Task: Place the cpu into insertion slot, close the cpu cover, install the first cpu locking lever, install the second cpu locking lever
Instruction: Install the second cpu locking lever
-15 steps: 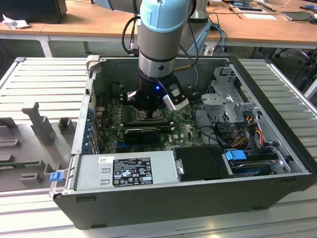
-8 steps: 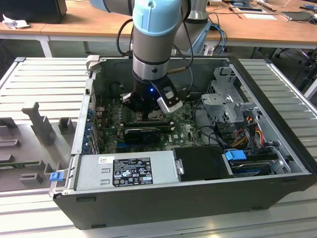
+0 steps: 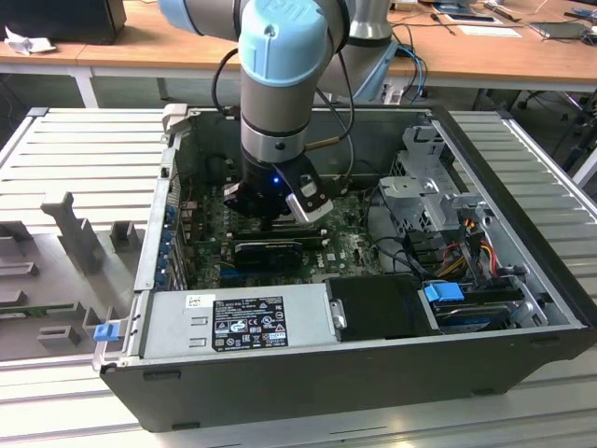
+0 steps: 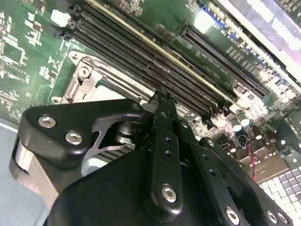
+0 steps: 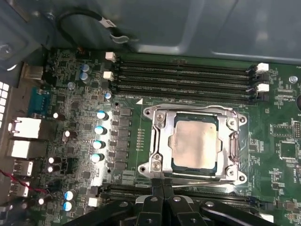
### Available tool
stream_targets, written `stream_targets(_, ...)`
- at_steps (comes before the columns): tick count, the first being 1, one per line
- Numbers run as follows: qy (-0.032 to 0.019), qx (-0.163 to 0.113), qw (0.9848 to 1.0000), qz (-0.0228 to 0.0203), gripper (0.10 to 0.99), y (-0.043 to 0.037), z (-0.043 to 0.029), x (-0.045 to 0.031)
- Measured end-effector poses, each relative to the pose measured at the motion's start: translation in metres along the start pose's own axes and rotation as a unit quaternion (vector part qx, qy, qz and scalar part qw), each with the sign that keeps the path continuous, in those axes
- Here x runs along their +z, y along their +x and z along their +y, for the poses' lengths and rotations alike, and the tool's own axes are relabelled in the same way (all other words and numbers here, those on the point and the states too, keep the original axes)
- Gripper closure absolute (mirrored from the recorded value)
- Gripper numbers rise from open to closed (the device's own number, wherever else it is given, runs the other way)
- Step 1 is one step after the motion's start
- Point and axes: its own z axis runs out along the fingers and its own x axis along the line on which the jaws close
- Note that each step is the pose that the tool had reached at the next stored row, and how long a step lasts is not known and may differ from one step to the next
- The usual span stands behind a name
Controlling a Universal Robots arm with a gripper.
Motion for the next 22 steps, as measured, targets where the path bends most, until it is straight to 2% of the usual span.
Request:
stream_targets(2,-0.0203,-0.001,0.9998,-0.0016,0.98,0.0036,-0.0032,0.0003)
stream_targets(4,-0.0259,-0.001,0.9997,-0.0021,0.98,0.0051,-0.0054,0.0008)
stream_targets(5,-0.0369,-0.001,0.9993,-0.003,0.98,0.0069,-0.0091,0.0002)
stream_targets(6,-0.0416,-0.001,0.9991,-0.0033,0.98,0.0081,-0.0105,-0.0001)
stream_targets(9,-0.0494,-0.002,0.9988,-0.004,0.98,0.0122,-0.0134,0.0003)
stream_targets(11,-0.0527,-0.002,0.9986,-0.0042,0.98,0.0125,-0.0149,0.0021)
stream_targets(16,-0.0667,-0.002,0.9978,-0.0054,0.98,0.0127,-0.0165,0.0074)
stream_targets(22,-0.0791,-0.002,0.9968,-0.0063,0.98,0.013,-0.018,0.0119)
